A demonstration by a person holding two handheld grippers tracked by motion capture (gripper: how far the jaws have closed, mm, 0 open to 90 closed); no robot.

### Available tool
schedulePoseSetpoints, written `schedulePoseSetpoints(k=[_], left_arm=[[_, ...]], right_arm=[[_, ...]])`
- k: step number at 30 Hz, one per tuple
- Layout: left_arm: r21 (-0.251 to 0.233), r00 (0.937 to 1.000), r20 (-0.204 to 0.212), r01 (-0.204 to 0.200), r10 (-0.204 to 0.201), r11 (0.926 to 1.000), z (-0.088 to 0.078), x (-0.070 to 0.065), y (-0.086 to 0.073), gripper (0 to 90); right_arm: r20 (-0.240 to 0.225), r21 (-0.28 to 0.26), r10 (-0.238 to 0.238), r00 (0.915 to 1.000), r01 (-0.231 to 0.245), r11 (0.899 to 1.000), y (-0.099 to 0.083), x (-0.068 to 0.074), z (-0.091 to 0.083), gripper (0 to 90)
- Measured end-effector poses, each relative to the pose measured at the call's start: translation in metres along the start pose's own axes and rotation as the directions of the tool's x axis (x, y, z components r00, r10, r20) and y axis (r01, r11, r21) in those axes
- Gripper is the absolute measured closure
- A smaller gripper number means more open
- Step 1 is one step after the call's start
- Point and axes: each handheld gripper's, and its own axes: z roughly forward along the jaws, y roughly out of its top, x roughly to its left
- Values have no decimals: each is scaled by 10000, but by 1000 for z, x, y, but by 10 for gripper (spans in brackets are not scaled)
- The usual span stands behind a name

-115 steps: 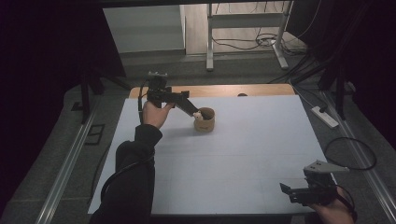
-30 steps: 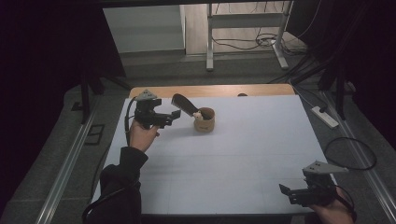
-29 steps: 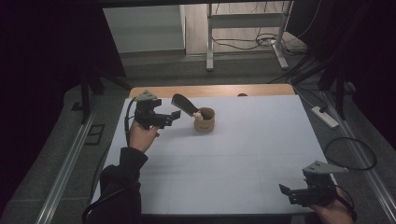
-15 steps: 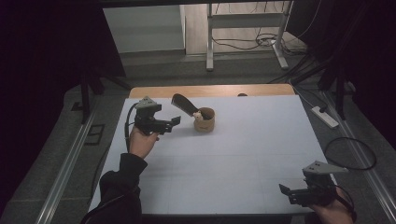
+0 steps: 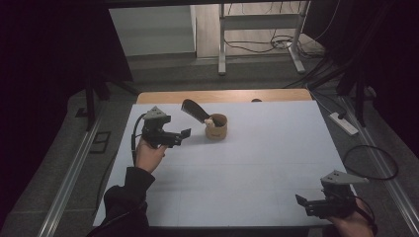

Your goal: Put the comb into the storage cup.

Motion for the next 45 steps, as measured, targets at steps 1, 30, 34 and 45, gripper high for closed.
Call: schedulePoseSetpoints(k=[1,30,34,45], left_arm=[[40,9999,100,70,-70,10000,-1,0,0,0],[245,9999,104,89,-92,9997,-19,-15,-18,0],[257,9999,103,33,-36,9997,-21,-17,-20,0],[274,9998,202,28,-34,9996,-27,-22,-26,0]], right_arm=[[-3,2,-2,10000,2,10000,0,0,0,0],[-136,-64,-40,9999,40,10000,0,0,-1,0],[-156,-53,-39,9999,38,10000,0,0,-1,0],[-204,-36,-70,9998,69,10000,0,0,0,0]])
